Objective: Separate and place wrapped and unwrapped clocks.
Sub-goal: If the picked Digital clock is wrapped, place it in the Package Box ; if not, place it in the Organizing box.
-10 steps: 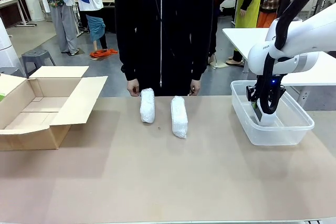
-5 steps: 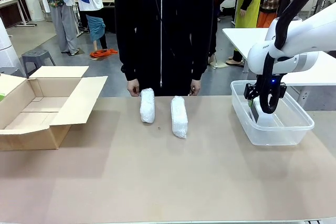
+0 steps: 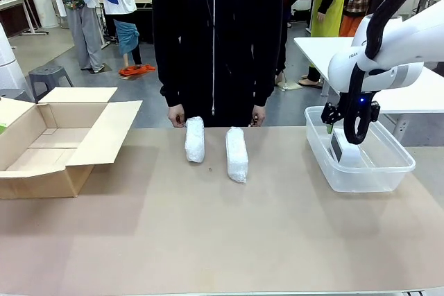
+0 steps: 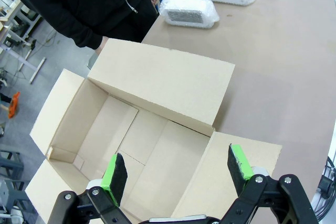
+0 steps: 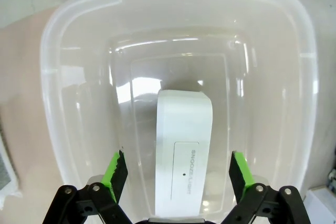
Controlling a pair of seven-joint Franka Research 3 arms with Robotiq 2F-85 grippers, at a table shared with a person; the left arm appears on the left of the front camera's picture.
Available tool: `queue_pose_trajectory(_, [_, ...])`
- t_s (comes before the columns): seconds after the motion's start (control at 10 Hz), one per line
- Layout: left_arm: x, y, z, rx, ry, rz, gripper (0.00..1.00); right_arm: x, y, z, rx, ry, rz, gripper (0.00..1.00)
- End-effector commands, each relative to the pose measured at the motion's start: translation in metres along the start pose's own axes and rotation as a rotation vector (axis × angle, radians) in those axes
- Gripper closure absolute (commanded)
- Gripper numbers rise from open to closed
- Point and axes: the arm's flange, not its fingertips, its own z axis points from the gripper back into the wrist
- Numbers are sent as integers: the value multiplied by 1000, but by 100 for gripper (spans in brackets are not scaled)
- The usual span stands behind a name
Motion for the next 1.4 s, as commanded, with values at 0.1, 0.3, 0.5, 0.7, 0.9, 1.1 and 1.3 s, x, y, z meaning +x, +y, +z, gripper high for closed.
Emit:
queue_pose_trajectory(0.1, [-3,2,-1,-9,-20,-14,0,-4,5,29,-57,-36,-32,0])
queue_pose_trajectory(0.3, [-3,2,-1,-9,-20,-14,0,-7,6,50,-64,-75,-27,0])
queue_pose_trajectory(0.5, [-3,2,-1,-9,-20,-14,0,-10,7,70,-64,-116,-33,0])
queue_pose_trajectory(0.7, [-3,2,-1,-9,-20,-14,0,-12,7,84,-69,-152,-33,0])
queue_pose_trajectory(0.9, [-3,2,-1,-9,-20,-14,0,-13,7,92,-62,-169,-34,0])
queue_pose_trajectory(1.1, [-3,2,-1,-9,-20,-14,0,-15,9,96,-53,-176,-31,0])
queue_pose_trajectory(1.3, [-3,2,-1,-9,-20,-14,0,-6,3,97,-28,-153,-12,0])
